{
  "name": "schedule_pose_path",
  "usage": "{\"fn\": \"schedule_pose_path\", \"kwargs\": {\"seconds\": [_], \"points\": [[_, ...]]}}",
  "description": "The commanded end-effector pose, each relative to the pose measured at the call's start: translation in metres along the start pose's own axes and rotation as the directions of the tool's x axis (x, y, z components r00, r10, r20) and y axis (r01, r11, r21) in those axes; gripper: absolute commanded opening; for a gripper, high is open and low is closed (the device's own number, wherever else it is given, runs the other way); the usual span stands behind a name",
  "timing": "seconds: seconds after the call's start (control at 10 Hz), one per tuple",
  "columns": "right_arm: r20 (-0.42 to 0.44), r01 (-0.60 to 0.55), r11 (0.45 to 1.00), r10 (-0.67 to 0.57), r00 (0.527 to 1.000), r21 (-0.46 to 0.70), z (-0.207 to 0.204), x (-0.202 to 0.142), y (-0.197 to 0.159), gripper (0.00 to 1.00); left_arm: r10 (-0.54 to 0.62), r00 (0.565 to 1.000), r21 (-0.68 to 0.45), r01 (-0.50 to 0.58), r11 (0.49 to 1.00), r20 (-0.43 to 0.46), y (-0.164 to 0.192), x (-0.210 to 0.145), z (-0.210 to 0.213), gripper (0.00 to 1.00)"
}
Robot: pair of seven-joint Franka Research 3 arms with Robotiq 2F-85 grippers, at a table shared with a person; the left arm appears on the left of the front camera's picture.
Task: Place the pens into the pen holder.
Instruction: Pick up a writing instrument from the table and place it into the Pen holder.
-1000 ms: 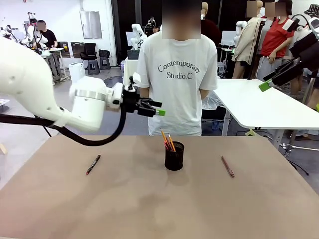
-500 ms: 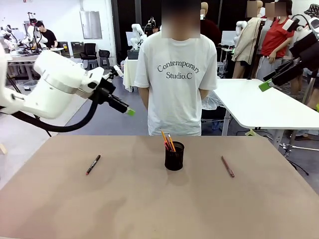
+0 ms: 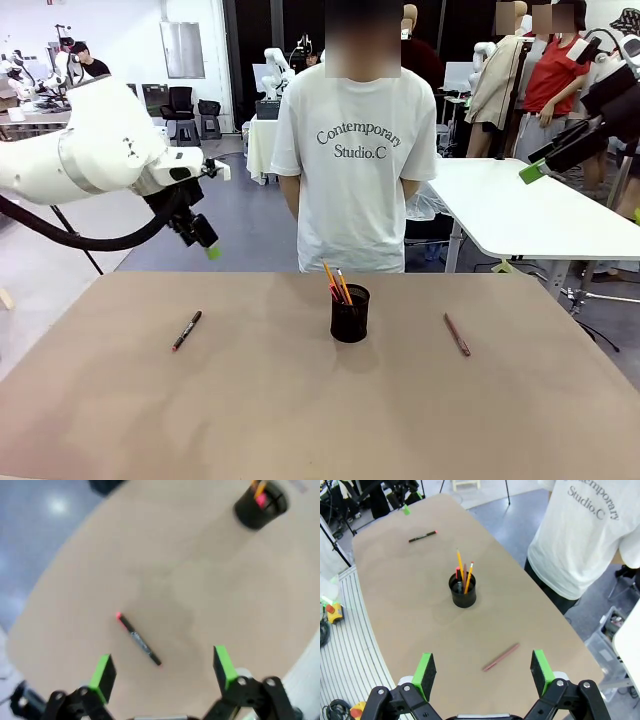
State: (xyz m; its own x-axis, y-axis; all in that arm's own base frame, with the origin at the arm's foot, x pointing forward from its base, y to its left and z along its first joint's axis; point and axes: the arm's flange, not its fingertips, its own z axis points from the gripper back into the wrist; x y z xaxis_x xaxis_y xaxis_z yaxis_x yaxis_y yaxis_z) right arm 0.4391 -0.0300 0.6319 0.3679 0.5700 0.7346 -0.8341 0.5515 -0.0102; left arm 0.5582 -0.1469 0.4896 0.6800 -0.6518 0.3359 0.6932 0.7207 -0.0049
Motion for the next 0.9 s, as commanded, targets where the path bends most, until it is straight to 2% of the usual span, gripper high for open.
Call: {"fn": "schedule_pose_path", "kwargs": {"seconds": [0.0,0.2,0.3,0.4,0.5,0.8], "points": [[0.008,-0.003,1.000,0.003,1.000,0.004,0.001,0.001,0.000,1.00,0.050,0.993,-0.013,-0.052,0.999,-0.111,0.003,0.018,-0.007,1.00],[0.008,-0.003,1.000,0.003,1.000,0.004,0.001,0.001,0.000,1.00,0.127,0.969,0.080,-0.112,0.990,-0.213,0.007,0.012,-0.023,1.00],[0.008,-0.003,1.000,0.003,1.000,0.004,0.001,0.001,0.000,1.00,0.176,0.963,0.098,-0.159,0.982,-0.206,0.010,0.010,-0.036,1.00],[0.008,-0.003,1.000,0.003,1.000,0.004,0.001,0.001,0.000,1.00,0.185,0.973,0.097,-0.173,0.980,-0.137,0.010,0.010,-0.042,1.00],[0.008,-0.003,1.000,0.003,1.000,0.004,0.001,0.001,0.000,1.00,0.128,0.973,0.070,-0.116,0.991,-0.194,0.009,0.002,-0.032,1.00],[0.008,-0.003,1.000,0.003,1.000,0.004,0.001,0.001,0.000,1.00,0.153,0.970,0.076,-0.141,0.987,-0.186,0.010,0.005,-0.041,1.00]]}}
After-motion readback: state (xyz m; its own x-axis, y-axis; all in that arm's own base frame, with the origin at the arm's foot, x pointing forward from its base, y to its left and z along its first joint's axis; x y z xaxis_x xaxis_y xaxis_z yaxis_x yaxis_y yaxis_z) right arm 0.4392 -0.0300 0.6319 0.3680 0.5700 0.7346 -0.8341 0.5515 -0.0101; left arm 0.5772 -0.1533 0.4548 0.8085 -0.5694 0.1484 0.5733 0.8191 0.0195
